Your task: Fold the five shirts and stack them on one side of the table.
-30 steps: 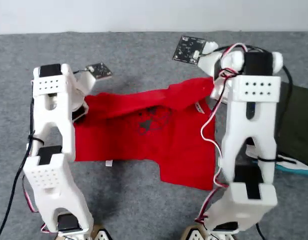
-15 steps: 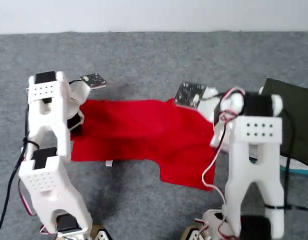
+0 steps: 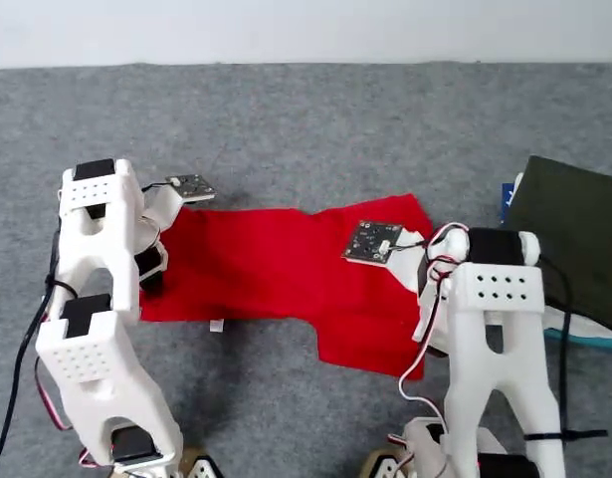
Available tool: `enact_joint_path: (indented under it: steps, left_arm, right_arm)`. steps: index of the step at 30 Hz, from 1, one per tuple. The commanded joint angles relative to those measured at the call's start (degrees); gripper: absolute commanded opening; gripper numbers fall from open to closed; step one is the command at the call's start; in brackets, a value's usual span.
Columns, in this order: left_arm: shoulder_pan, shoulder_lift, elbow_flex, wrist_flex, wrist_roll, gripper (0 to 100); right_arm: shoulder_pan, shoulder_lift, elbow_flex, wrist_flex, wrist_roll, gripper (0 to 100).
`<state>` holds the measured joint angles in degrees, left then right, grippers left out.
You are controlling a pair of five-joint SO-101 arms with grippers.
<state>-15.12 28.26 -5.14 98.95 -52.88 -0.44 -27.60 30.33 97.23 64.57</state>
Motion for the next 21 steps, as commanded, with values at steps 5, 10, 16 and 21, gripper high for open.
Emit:
enact_joint_path:
  steps: [5, 10, 16, 21]
  left_arm:
    - [0.00, -4.22, -3.03, -2.37, 2.90, 2]
    - [0.00, -3.96, -7.60, -1.41, 5.01, 2]
    - [-1.32, -4.75, -7.52, 1.76, 2.46, 4]
    - [-5.54, -11.87, -7.52, 1.76, 2.46, 13]
  right_arm:
    - [-1.27, -1.27, 0.00, -2.59, -3.87, 1.3]
    - [-5.58, -1.27, 3.69, -2.68, -4.48, 1.4]
    - [-4.35, -1.98, 4.75, -0.75, -4.48, 10.2]
    - [-0.75, -4.79, -1.58, 1.45, -4.48, 19.5]
